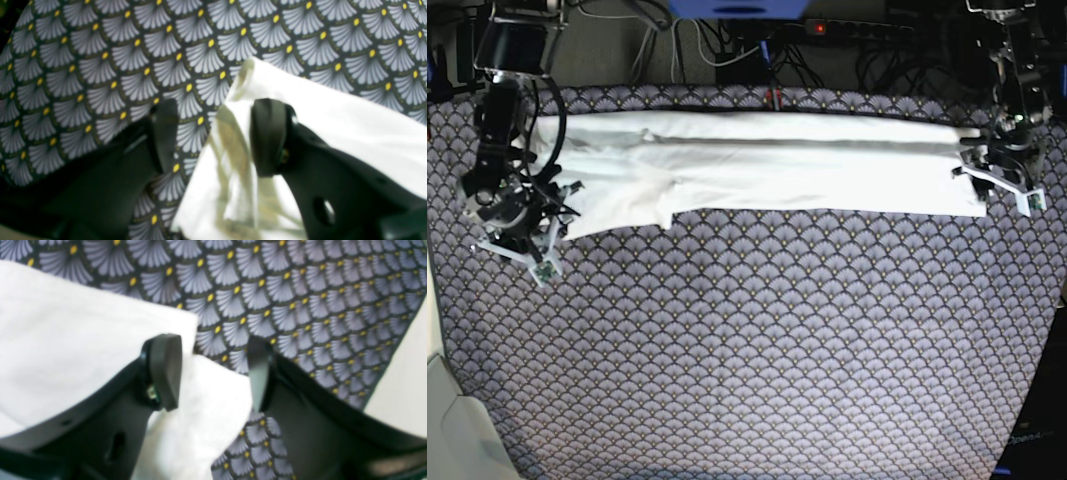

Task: Fold the T-shirt properly
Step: 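Hold the folded strip end with the right gripper and shift it outward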

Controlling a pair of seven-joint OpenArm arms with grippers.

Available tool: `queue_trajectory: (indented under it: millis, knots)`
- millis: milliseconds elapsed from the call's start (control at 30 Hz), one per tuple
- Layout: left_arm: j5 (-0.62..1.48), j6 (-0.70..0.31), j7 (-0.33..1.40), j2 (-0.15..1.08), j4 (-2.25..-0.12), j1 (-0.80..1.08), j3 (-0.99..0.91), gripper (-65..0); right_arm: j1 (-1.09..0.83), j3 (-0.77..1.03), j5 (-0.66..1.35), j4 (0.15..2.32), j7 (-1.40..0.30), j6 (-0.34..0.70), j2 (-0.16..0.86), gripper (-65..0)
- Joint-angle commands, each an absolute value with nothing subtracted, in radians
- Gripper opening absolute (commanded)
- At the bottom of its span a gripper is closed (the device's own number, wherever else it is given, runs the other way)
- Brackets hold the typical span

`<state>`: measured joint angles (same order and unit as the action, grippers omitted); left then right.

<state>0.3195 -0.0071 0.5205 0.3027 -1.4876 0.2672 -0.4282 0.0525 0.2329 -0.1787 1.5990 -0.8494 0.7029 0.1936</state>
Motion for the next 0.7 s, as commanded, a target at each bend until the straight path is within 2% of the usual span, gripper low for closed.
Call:
queue_trajectory:
  millis: [0,233,667]
  knots:
    - [0.320,-0.005,0.498,0.321,-1.504,0.257,-0.433,-30.3,0.084,0.236,-0.176,1.604,-0.832,0.698,0.205,-31.5]
    - [0.318,-0.005,0.498,0.321,-1.503,0.252,-0.433,-30.3,0.128,0.236,-0.176,1.521,-0.834,0.698,0.189,-31.4]
    - [0.318,-0.005,0.498,0.323,-1.500,0.239,-0.433,-30.3,0.130,0.240,-0.176,1.515,-0.832,0.698,0.150,-31.5]
